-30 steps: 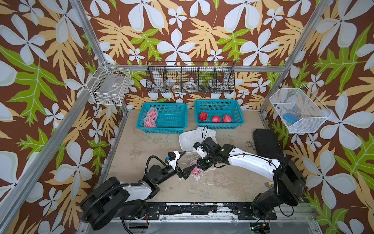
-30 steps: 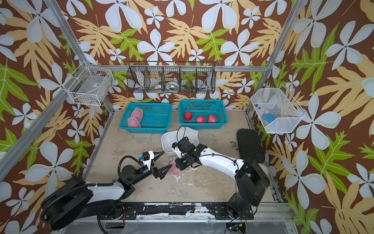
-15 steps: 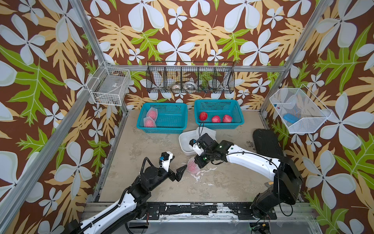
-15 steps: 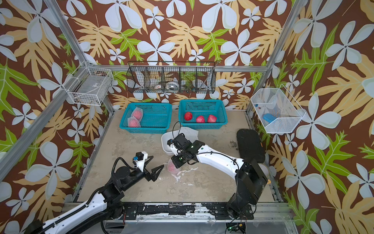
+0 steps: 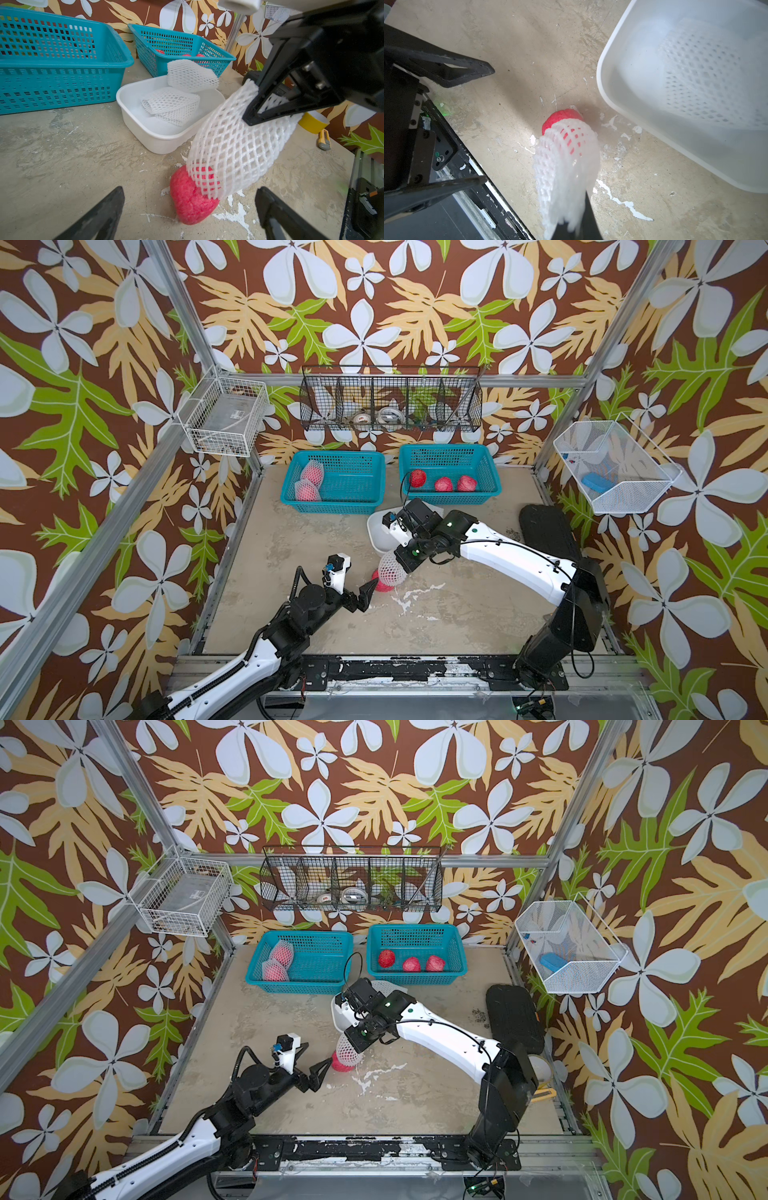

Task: Remove foam nets from apples
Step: Remove the foam net from the apple.

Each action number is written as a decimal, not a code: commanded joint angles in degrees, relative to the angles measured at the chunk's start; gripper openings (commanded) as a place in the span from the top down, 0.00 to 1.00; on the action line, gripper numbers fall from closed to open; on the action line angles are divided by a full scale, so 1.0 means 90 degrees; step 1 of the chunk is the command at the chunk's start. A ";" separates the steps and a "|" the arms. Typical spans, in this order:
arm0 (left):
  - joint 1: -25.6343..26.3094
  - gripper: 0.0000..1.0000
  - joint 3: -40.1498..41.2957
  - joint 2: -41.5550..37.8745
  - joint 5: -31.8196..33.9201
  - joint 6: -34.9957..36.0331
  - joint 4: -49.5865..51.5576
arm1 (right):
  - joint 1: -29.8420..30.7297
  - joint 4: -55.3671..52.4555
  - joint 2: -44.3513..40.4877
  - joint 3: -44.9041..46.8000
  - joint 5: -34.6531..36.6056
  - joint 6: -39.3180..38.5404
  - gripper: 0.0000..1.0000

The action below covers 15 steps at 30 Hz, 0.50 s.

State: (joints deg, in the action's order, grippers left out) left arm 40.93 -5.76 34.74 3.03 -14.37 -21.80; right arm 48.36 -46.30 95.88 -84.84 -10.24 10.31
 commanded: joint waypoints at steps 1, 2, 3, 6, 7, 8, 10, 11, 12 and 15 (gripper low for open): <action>-0.0011 0.00 -0.0005 0.0020 0.0100 0.0113 -0.0220 | -0.0017 0.0019 -0.0079 -0.0273 0.0063 0.0002 1.00; -0.0007 0.00 -0.0014 0.0017 0.0103 0.0128 -0.0242 | -0.0038 0.0018 -0.0068 -0.0451 0.0056 -0.0012 1.00; -0.0006 0.00 -0.0029 0.0016 0.0110 0.0158 -0.0261 | -0.0065 0.0008 -0.0052 -0.0649 0.0025 -0.0046 1.00; -0.0006 0.00 -0.0070 0.0042 0.0321 0.0229 -0.0432 | -0.0315 0.0318 -0.0084 -0.1110 -0.0230 -0.0015 1.00; -0.0007 0.00 -0.0103 0.0076 0.0444 0.0228 -0.0476 | -0.0447 0.0496 -0.0101 -0.1186 -0.0346 0.0026 1.00; -0.0011 0.00 -0.0166 0.0122 0.0640 0.0201 -0.0489 | -0.0633 0.0683 -0.0106 -0.1285 -0.0395 0.0124 1.00; -0.0014 0.00 -0.0291 0.0297 0.1093 0.0071 -0.0483 | -0.0949 0.1143 -0.0083 -0.1311 -0.0225 0.0285 1.00; -0.0007 0.00 -0.0358 0.0407 0.1287 0.0048 -0.0480 | -0.1067 0.1209 0.0024 -0.1409 -0.0012 0.0290 1.00; -0.0008 0.00 -0.0424 0.0508 0.1379 0.0047 -0.0480 | -0.1156 0.1287 0.0139 -0.1505 0.0102 0.0276 1.00; -0.0014 0.00 -0.0599 0.0868 0.1248 0.0177 -0.0527 | -0.1489 0.1118 0.0770 -0.2029 -0.0234 0.0363 1.00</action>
State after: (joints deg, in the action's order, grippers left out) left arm 40.93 -9.96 40.88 12.03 -13.32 -24.71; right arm 36.32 -37.21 99.74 -100.71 -10.96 12.03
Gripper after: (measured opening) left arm 0.998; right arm 0.050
